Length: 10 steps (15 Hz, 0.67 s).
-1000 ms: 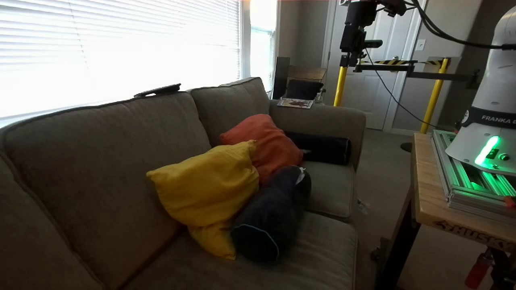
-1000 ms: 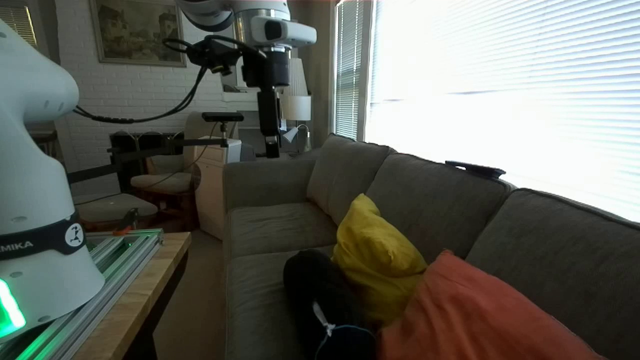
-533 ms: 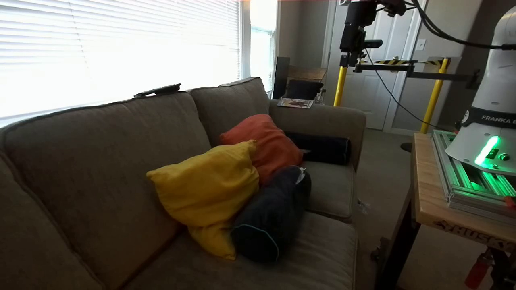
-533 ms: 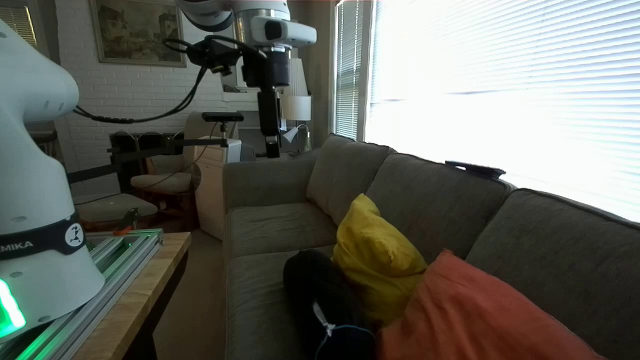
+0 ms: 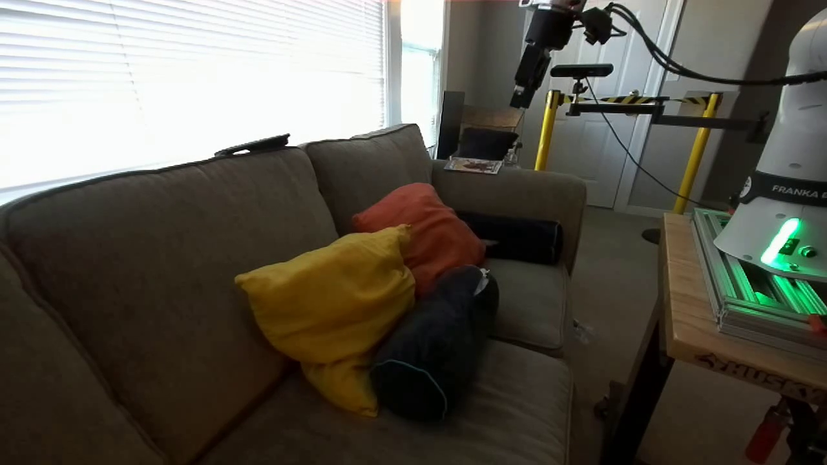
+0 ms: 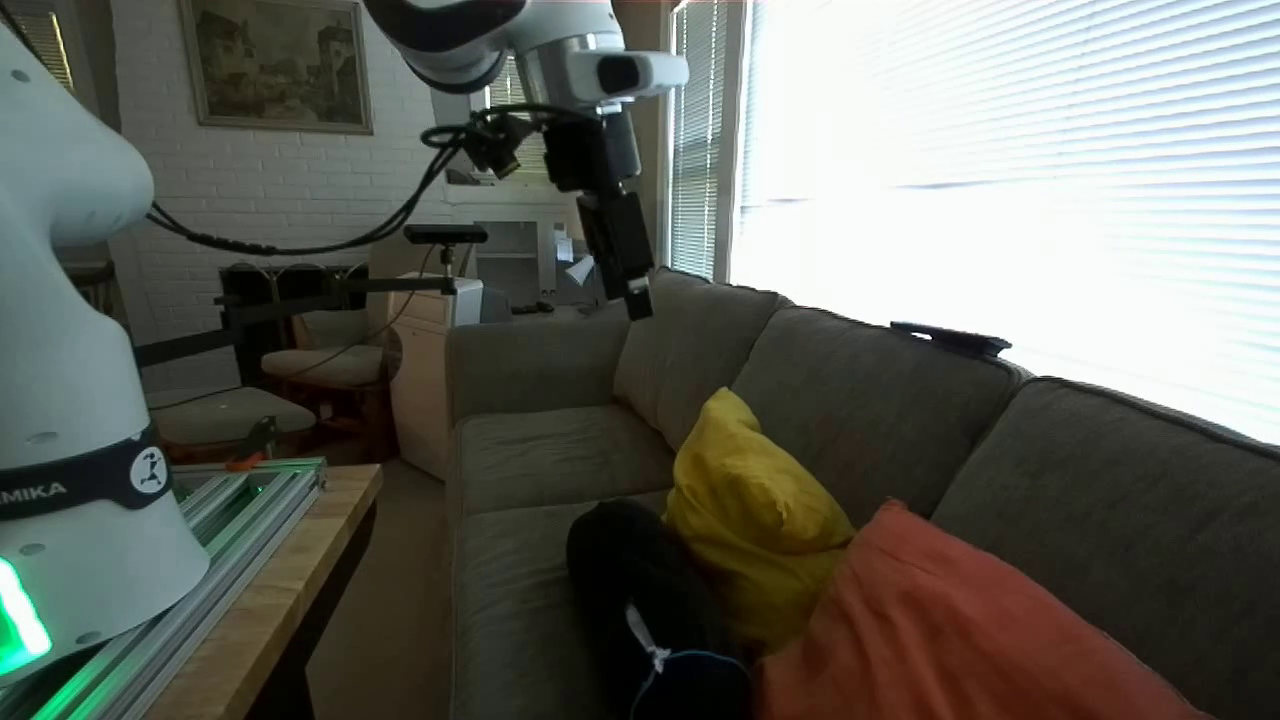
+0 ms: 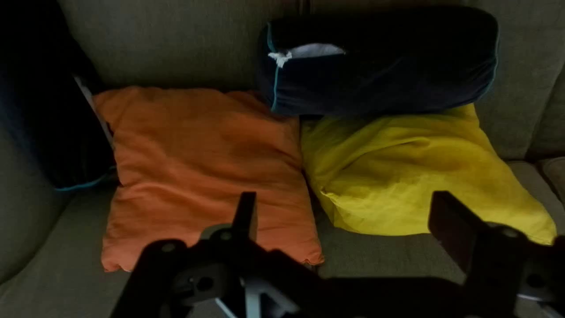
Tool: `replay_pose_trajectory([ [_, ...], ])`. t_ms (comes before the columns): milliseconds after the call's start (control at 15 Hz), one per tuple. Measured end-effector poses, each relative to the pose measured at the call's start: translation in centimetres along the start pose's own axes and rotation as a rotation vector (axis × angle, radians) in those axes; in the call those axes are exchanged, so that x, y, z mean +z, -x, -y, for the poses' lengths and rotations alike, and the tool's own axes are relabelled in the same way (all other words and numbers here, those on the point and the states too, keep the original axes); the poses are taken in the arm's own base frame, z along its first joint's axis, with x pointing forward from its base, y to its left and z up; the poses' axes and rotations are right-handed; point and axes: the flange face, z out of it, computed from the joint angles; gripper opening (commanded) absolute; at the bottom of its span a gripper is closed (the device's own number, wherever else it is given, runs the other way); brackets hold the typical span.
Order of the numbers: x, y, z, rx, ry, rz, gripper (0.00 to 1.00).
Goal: Move the yellow pillow to the right, then the orange pillow to the left
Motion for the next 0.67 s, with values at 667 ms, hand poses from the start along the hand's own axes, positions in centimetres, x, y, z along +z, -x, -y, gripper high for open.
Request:
replay_pose_trajectory([
  [667, 8.7, -5.4, -2.1, -0.057, 0.02, -0.005, 1.0],
])
